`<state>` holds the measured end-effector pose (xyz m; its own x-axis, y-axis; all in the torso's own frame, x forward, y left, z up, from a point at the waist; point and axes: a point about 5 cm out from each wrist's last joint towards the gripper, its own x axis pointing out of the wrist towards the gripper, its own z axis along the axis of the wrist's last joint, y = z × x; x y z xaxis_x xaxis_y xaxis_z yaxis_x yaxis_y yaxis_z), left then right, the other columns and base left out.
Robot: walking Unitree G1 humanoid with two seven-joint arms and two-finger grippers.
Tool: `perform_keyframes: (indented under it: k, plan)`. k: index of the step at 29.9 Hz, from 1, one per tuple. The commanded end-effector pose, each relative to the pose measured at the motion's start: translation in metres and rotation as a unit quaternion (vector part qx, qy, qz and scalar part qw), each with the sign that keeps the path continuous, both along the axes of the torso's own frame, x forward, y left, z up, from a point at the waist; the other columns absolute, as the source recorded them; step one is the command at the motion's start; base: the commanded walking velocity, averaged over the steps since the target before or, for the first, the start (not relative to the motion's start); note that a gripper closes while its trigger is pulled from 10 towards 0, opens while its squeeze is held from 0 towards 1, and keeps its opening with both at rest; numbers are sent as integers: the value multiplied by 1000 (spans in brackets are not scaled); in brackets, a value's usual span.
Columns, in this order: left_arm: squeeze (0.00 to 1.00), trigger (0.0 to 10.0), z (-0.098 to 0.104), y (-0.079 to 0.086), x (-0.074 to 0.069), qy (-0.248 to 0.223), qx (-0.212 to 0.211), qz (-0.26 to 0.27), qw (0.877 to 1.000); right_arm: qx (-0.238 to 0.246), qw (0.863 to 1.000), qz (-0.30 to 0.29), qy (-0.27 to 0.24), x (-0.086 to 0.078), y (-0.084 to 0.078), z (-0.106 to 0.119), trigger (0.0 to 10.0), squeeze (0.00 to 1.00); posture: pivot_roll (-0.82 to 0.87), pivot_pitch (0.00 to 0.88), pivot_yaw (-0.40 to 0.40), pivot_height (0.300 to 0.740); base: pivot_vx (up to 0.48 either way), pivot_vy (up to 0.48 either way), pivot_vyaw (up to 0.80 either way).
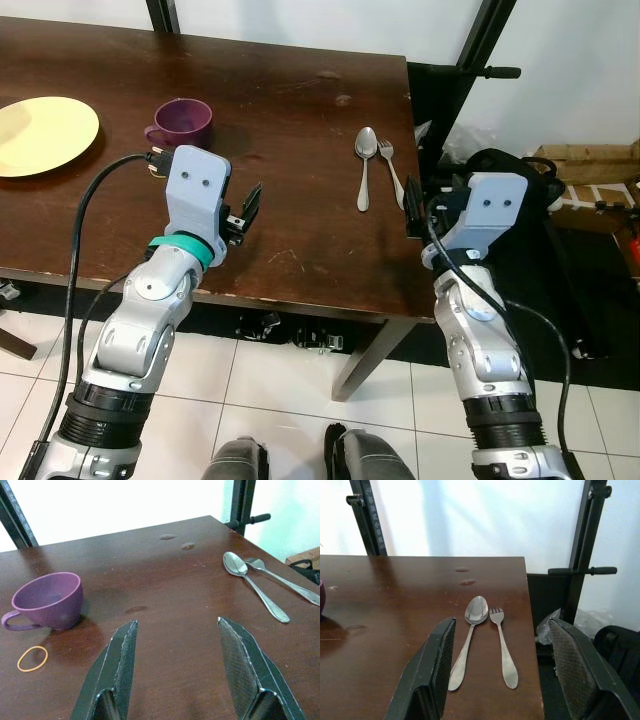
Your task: Setting the table
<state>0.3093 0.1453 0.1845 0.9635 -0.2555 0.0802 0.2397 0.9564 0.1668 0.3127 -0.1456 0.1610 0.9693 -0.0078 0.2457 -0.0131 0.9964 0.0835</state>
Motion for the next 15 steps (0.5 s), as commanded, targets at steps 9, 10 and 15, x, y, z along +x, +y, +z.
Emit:
perform_keyframes:
  k: [9, 10, 15]
  plan:
    - [0, 10000, -3, -1, 2, -5, -3, 4, 1000, -3, 1000, -9, 20, -4, -5, -5, 10000, 0, 54, 0, 4, 740, -330, 0, 0]
    - [0, 10000, -3, -1, 2, -5, -3, 4, 1000, -3, 1000, -9, 20, -4, -5, -5, 10000, 0, 54, 0, 4, 740, -330, 0, 0]
    - [0, 10000, -2, -4, 4, -9, -7, -1, 1000, -4, 1000, -14, 23, -5, -7, -3, 10000, 0, 42, 0, 3, 740, -363, 0, 0]
